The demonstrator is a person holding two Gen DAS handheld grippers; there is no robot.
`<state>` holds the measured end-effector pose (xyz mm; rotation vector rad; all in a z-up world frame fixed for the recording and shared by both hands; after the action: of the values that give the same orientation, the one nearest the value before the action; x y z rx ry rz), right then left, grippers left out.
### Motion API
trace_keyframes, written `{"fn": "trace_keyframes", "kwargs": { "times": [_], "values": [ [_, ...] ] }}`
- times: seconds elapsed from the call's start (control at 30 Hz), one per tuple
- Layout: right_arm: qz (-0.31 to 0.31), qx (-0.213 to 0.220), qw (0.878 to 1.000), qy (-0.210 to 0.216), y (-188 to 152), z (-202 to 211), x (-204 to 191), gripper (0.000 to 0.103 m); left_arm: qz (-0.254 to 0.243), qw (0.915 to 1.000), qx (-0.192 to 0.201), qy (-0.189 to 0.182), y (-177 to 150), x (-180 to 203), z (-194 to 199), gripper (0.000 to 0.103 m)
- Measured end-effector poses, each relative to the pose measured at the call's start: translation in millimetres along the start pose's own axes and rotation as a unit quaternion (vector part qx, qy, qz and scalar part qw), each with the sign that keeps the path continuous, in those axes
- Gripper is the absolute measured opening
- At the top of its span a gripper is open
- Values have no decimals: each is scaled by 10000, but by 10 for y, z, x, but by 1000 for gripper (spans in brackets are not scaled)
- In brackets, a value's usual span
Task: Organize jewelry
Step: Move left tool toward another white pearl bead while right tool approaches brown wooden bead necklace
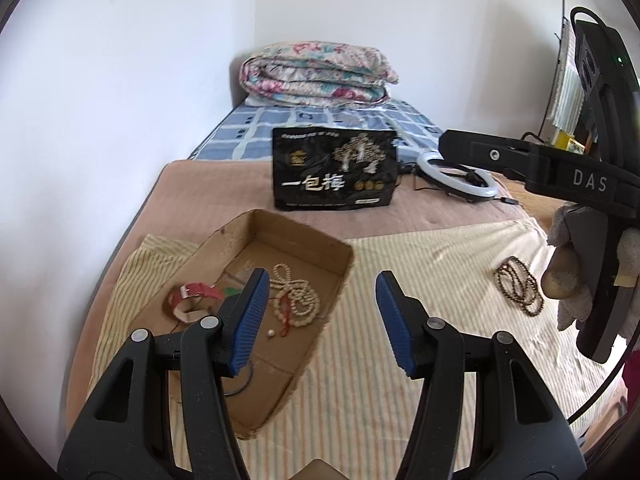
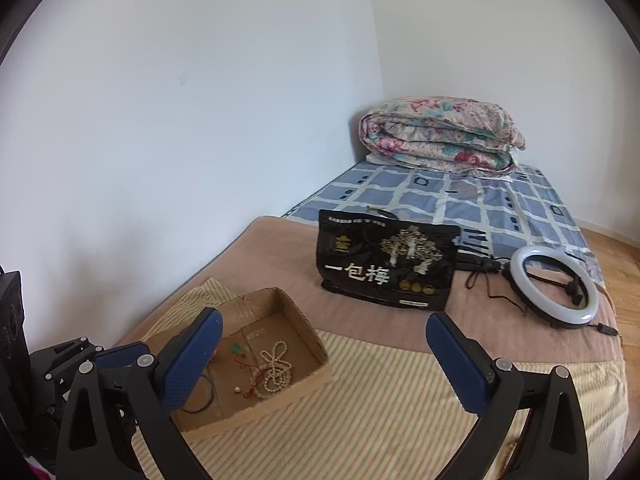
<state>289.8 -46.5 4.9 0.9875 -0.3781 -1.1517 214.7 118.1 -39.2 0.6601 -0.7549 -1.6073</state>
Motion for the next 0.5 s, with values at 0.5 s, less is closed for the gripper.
{"fn": "trace_keyframes", "kwargs": {
  "times": [0.5],
  "values": [
    [-332, 451, 9956, -751, -280, 1362, 1179, 103, -463, 9955, -69, -818, -33, 862, -7, 57]
  ]
}}
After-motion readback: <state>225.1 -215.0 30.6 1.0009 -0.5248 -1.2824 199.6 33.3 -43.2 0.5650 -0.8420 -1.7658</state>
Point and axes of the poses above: each gripper's, at about its wrist camera, not at the fingertips, and z roughly against the way its jaws point, x to its right, y to its top, the point moved 2 cm from there along -z, roughly the way its jaws point, and after that the axes turned 7 degrees about -z, right-handed, at the moved point
